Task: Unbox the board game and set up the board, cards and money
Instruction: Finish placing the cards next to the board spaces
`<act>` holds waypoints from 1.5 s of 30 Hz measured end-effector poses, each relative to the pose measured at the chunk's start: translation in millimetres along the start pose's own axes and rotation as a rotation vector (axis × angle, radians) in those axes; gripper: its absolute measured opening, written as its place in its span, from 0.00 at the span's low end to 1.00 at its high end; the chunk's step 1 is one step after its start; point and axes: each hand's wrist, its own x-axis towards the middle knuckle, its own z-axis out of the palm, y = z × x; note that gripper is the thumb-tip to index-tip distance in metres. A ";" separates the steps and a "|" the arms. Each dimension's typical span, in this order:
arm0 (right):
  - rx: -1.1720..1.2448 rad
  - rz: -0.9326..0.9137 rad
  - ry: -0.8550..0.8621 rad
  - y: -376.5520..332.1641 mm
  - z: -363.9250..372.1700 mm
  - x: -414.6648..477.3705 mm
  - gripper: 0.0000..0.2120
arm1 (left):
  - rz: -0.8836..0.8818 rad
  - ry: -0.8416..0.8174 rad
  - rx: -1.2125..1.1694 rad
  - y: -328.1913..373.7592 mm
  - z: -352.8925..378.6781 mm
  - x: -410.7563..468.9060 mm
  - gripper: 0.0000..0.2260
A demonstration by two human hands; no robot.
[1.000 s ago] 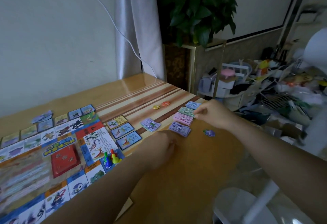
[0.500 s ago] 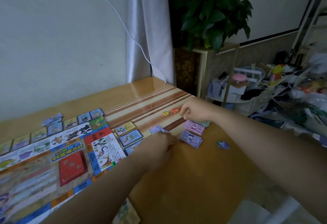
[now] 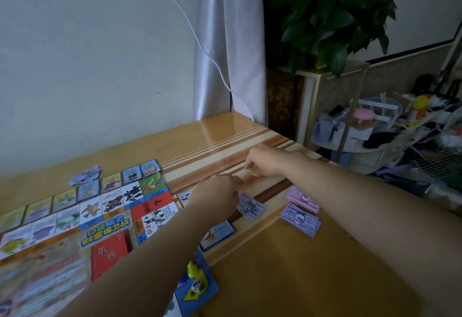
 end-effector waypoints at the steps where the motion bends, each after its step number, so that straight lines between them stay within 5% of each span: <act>1: -0.028 0.011 -0.018 -2.5 -0.9 1.1 0.15 | -0.019 -0.028 0.035 -2.1 0.6 3.0 0.20; 9: -0.215 0.052 -0.016 -12.3 0.7 5.1 0.13 | -0.008 -0.139 0.222 -6.2 7.3 6.8 0.18; 25: -0.118 0.030 -0.341 -2.2 -24.4 28.0 0.16 | -0.022 -0.172 0.113 -11.1 0.7 8.0 0.23; 32: -0.128 0.022 -0.331 -4.2 -22.4 25.3 0.13 | 0.022 -0.173 0.134 -13.8 -1.6 12.5 0.21; 36: 0.153 0.035 -0.181 13.8 -29.3 8.4 0.01 | 0.038 -0.206 0.028 -16.5 -13.3 20.2 0.17; 45: 1.482 0.235 0.231 51.8 -29.6 -49.0 0.10 | -0.005 -0.033 -0.122 6.2 1.5 79.7 0.16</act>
